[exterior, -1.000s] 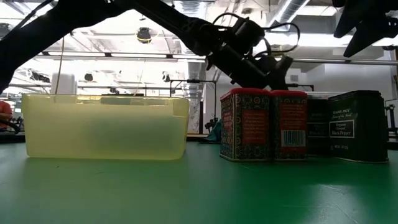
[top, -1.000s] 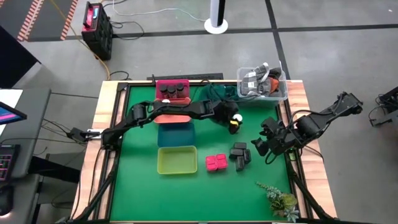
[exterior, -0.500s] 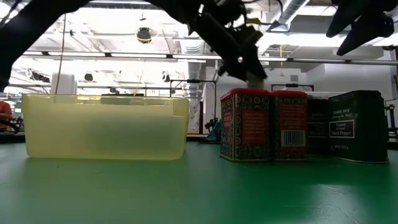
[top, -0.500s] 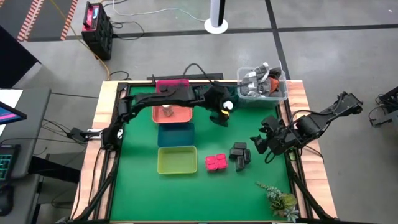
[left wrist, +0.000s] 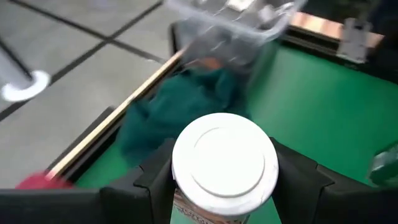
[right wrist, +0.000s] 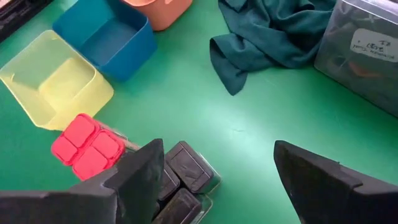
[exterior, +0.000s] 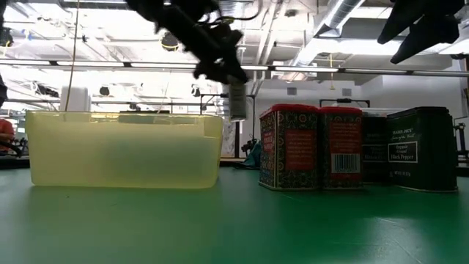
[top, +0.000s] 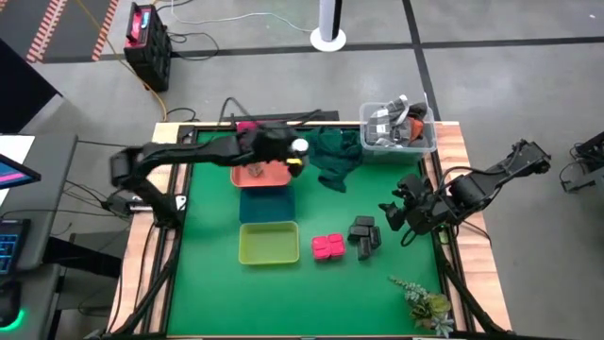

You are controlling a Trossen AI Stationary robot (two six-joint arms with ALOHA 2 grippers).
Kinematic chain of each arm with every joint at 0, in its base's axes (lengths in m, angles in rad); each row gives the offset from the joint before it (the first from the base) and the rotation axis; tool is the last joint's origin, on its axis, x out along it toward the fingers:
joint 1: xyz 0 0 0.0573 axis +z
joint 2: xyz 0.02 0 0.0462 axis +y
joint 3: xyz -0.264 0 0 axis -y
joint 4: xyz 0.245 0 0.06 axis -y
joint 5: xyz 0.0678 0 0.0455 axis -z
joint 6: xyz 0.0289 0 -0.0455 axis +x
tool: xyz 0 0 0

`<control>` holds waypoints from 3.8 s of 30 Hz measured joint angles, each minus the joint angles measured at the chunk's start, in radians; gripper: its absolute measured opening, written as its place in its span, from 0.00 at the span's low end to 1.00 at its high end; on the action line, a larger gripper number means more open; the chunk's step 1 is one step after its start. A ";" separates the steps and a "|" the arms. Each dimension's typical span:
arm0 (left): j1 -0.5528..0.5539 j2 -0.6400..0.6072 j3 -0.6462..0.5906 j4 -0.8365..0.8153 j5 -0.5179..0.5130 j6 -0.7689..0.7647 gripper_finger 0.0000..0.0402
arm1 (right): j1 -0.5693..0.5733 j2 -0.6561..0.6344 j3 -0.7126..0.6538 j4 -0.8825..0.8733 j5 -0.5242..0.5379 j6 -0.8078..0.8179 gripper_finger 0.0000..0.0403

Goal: Sort spices by type
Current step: Put the white spice bottle into the orange bin, then put the left red spice can into the blue bin

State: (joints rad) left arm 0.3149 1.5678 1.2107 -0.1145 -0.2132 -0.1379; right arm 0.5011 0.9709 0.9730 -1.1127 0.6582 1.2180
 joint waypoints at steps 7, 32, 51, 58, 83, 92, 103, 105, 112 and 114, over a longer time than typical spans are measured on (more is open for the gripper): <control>-0.001 -0.186 -0.254 0.081 -0.199 -0.118 0.49 | -0.021 0.000 0.000 0.011 0.000 -0.042 0.81; -0.006 -0.111 -0.441 0.171 -0.306 -0.320 0.54 | -0.098 0.000 0.000 0.128 -0.007 -0.188 0.81; -0.108 -0.161 -0.204 0.045 -0.239 -0.040 0.66 | -0.097 0.000 0.000 0.127 -0.031 -0.212 0.81; -0.305 -0.096 -0.060 -0.053 -0.144 -0.080 0.66 | -0.098 0.000 0.000 0.127 -0.059 -0.284 0.81; -0.581 0.366 0.445 -0.432 0.040 -0.296 0.90 | -0.086 0.062 0.000 0.240 -0.115 -0.355 0.81; -0.572 0.378 0.442 -0.496 0.051 -0.256 0.98 | -0.049 0.207 0.000 0.334 -0.123 -0.358 0.81; -0.560 0.449 0.445 -0.485 0.068 -0.260 1.00 | -0.020 0.218 0.000 0.358 -0.140 -0.305 0.81; -0.560 0.448 0.445 -0.468 0.068 -0.251 1.00 | -0.012 0.216 0.000 0.350 -0.141 -0.299 0.81; -0.553 0.447 0.443 -0.461 0.085 -0.242 1.00 | 0.017 0.214 0.000 0.334 -0.140 -0.258 0.81; -0.553 0.447 0.443 -0.461 0.096 -0.243 1.00 | 0.017 0.214 0.000 0.332 -0.140 -0.257 0.81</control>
State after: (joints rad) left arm -0.2382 2.0148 1.6536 -0.5757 -0.1171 -0.3804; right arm 0.5183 1.1851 0.9730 -0.7804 0.5182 0.9611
